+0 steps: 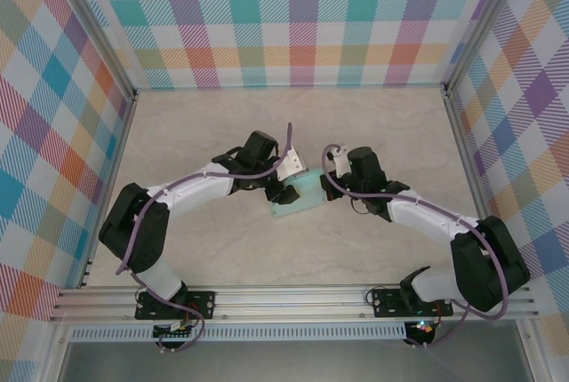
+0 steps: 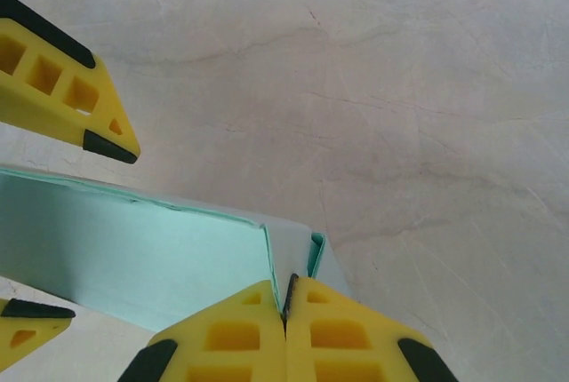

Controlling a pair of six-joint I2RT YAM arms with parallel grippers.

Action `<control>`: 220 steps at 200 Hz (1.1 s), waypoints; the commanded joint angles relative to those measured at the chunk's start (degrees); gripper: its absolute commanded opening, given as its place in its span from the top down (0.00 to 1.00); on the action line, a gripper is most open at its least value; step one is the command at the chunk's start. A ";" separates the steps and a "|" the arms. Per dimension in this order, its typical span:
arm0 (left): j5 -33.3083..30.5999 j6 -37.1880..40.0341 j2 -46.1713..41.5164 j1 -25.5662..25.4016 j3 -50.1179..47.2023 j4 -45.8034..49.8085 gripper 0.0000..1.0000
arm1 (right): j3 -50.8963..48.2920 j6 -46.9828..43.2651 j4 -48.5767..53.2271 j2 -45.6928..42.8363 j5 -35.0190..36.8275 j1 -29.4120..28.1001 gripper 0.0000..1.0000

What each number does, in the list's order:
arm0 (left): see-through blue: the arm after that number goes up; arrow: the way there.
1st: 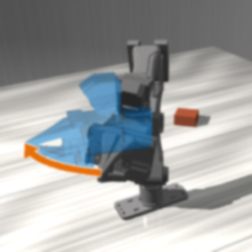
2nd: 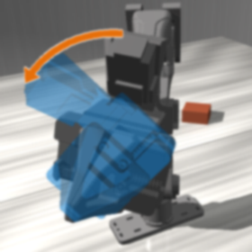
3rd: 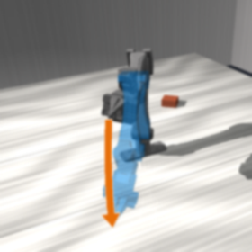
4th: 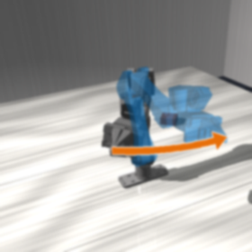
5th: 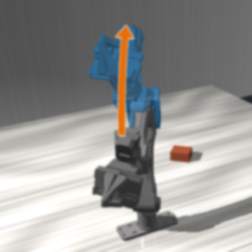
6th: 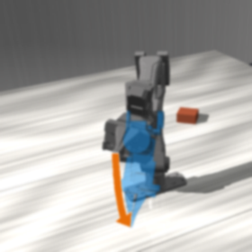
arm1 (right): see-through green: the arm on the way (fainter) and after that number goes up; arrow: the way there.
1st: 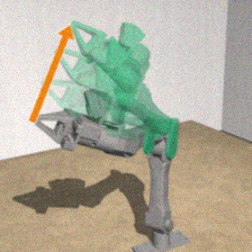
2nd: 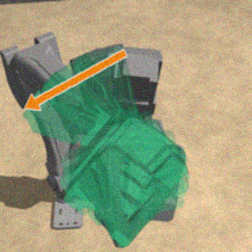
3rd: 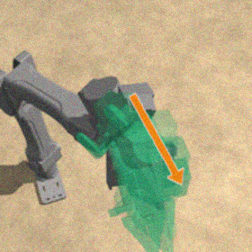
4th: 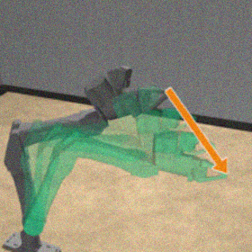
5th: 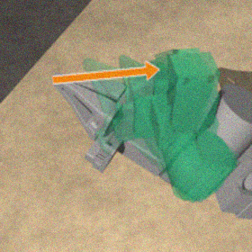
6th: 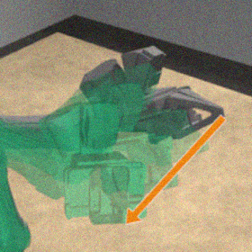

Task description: Fold the paper box

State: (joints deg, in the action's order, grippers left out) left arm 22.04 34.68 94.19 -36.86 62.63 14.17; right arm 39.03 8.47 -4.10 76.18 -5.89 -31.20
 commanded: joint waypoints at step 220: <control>-3.55 -23.84 -25.84 3.90 -37.46 -41.18 0.11 | -10.37 1.53 -4.14 -3.40 6.46 -3.26 1.00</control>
State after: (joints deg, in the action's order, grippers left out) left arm 26.20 17.28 71.48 -33.54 30.17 -18.04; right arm 31.03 9.67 -12.01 70.98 -0.08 -33.63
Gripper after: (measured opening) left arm 0.887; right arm 0.063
